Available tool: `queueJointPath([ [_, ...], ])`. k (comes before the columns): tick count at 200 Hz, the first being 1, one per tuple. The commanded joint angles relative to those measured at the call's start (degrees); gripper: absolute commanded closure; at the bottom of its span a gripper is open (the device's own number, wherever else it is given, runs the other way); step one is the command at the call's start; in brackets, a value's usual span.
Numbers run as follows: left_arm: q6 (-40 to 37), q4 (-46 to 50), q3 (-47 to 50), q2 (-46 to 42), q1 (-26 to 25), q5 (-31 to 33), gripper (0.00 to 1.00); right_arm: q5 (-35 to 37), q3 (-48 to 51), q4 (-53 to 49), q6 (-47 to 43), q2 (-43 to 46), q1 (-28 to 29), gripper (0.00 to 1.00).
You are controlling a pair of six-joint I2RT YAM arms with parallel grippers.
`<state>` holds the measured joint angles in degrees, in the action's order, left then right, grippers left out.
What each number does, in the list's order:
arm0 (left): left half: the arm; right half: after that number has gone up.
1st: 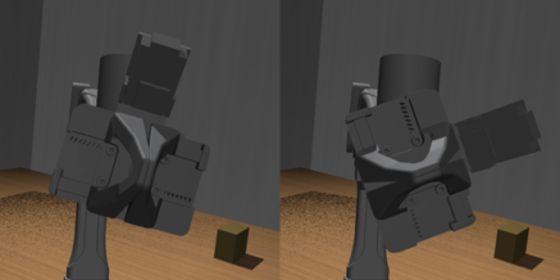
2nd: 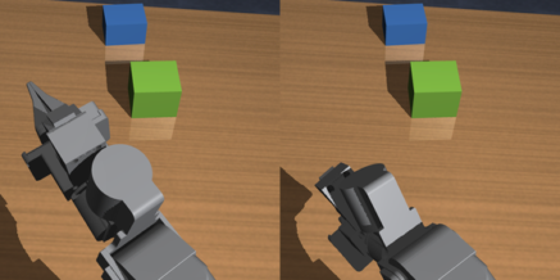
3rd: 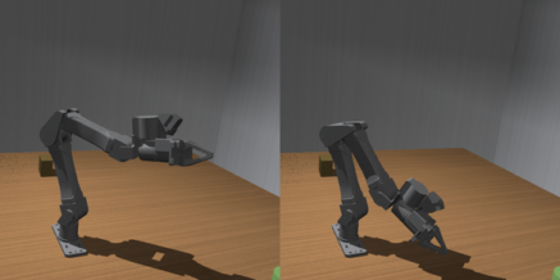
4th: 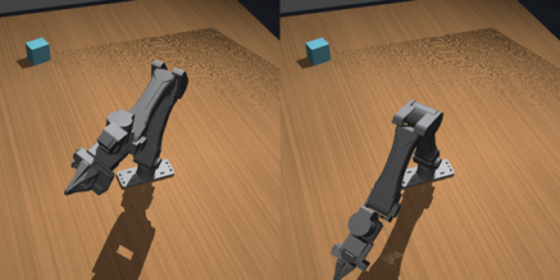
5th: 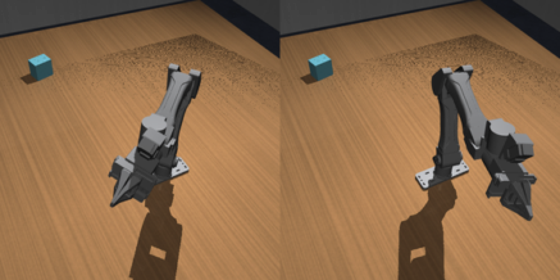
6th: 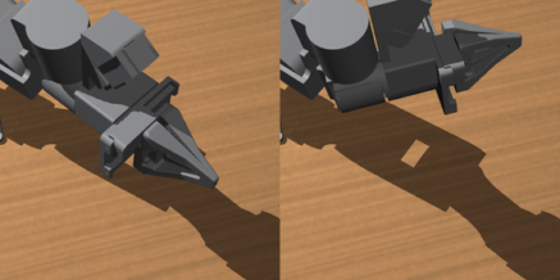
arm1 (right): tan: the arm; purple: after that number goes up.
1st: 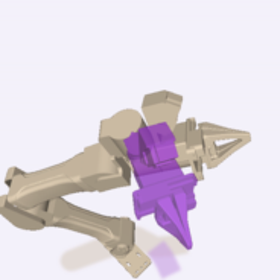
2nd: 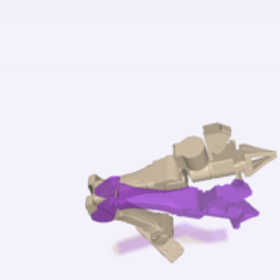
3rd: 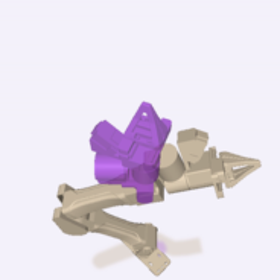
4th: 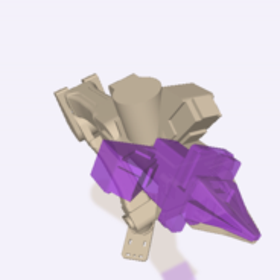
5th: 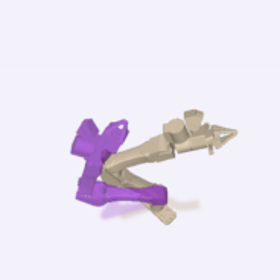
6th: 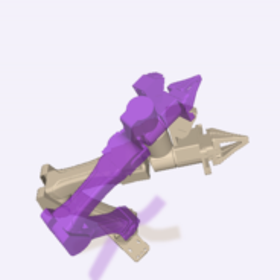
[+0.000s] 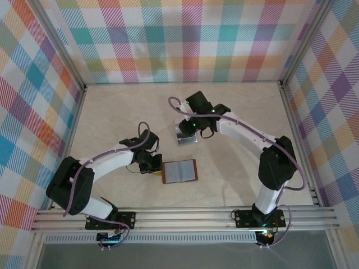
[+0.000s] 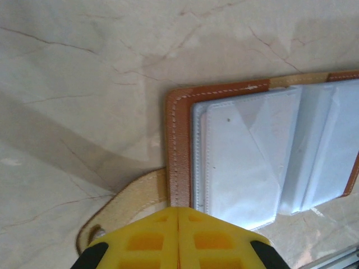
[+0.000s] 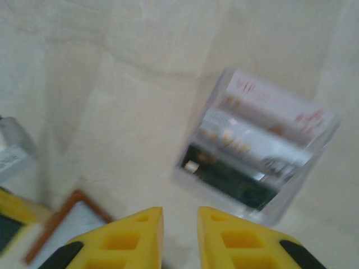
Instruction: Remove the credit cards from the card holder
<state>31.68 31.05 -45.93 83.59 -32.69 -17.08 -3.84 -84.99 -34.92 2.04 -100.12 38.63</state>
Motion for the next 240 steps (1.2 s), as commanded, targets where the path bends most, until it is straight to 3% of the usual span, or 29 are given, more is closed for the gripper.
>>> queueJointPath([
  [1,0.07,-0.64,-1.18,1.03,-0.93,-0.43,0.93,-8.03,4.71,2.30,18.89,3.08,-0.01,0.80],
  [77,0.10,-3.00,0.38,3.67,-1.33,-1.37,0.94,-25.86,19.09,11.41,37.56,2.83,1.18,0.85],
  [150,-0.62,-3.48,1.28,6.10,-1.33,-1.11,0.95,-26.04,17.35,11.45,41.88,-3.65,7.16,0.90],
  [240,-0.73,-3.68,1.57,6.68,-1.33,-1.02,0.95,-27.39,12.30,12.29,43.92,-13.04,10.45,0.92],
])
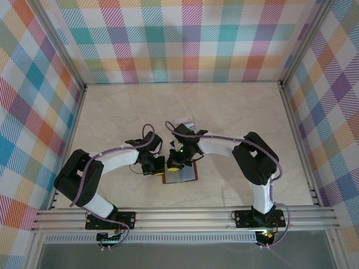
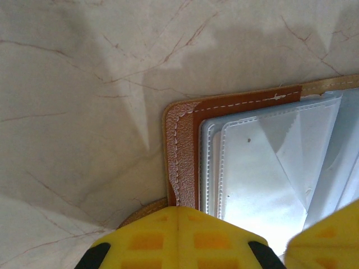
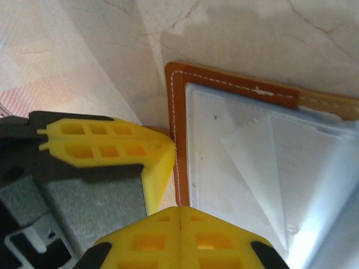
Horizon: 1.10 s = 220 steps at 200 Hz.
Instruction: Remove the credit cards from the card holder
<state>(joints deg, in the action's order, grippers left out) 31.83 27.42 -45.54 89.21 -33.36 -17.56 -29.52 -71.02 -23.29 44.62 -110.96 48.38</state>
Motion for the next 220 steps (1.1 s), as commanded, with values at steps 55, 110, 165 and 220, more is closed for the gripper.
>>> queueJointPath([
  [55,-0.98,0.09,0.94,1.14,-0.65,-0.51,0.95,0.53,-2.11,-2.62,0.35,-4.35,1.15,0.92],
  [110,-0.94,0.37,0.78,0.88,-0.65,-0.37,0.95,9.74,-6.11,-14.95,-3.58,-4.52,2.15,0.84],
  [165,-1.14,0.68,0.44,0.95,-0.65,-0.28,0.95,16.54,-10.89,-23.76,-5.59,-6.53,3.89,0.73],
  [220,-1.16,0.70,0.52,0.89,-0.65,-0.20,0.95,20.38,-13.83,-27.92,-5.97,-6.86,4.88,0.55],
])
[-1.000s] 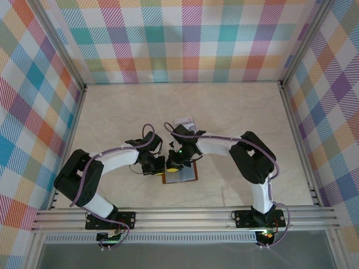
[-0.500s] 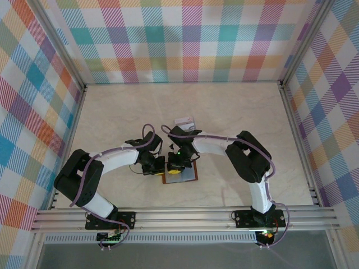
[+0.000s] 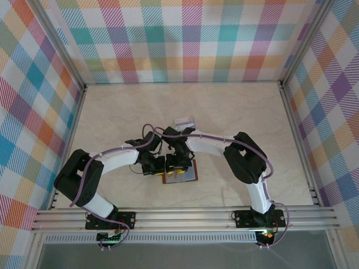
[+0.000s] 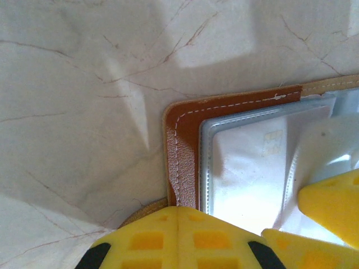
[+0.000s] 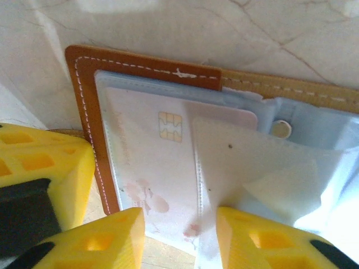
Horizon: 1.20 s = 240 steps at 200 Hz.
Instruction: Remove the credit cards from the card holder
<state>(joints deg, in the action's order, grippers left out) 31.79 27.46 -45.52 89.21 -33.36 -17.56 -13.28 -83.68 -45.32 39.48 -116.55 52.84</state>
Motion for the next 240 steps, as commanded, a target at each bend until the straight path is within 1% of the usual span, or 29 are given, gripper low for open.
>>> queueJointPath([
  [1,-1.11,0.66,0.46,0.88,-0.65,-0.20,0.95,4.23,-1.24,-5.99,-0.82,-1.29,0.42,0.55],
  [12,-1.05,0.65,0.43,0.88,-0.65,-0.19,0.95,4.89,-1.55,-6.43,-0.81,-1.07,0.55,0.53],
  [115,-1.05,0.38,0.38,1.38,-0.65,-0.15,0.95,10.35,-2.93,-10.76,-0.81,1.27,0.69,0.47],
  [166,-1.20,0.50,0.32,1.32,-0.65,-0.13,0.95,14.35,-3.26,-13.19,-1.50,2.01,0.51,0.43],
  [205,-1.24,0.72,0.17,1.24,-0.65,0.07,0.95,15.54,-1.38,-12.33,-1.52,2.72,-0.91,0.43],
  [240,-1.25,0.93,0.08,1.20,-0.65,0.16,0.95,15.04,1.30,-10.46,-1.82,2.99,-2.75,0.43],
])
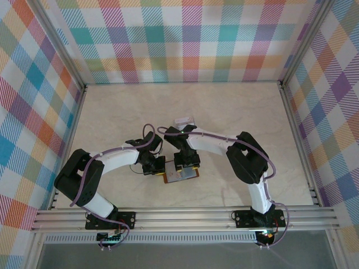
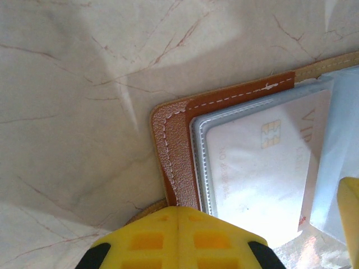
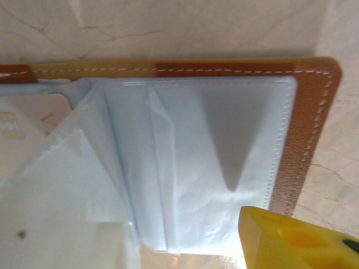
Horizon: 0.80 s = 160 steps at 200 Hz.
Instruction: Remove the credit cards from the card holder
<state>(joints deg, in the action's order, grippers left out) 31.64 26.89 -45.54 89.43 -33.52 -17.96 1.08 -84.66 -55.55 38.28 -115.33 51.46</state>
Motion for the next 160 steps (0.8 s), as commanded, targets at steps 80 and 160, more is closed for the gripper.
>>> queueJointPath([
  [80,-0.96,2.71,-1.34,-0.74,-0.50,0.87,0.95,-2.15,8.55,2.35,0.07,4.22,-2.68,0.56],
  [160,-1.01,4.13,-4.97,-1.07,-2.89,0.01,0.95,-2.88,11.60,3.41,1.49,9.01,-2.51,0.56],
])
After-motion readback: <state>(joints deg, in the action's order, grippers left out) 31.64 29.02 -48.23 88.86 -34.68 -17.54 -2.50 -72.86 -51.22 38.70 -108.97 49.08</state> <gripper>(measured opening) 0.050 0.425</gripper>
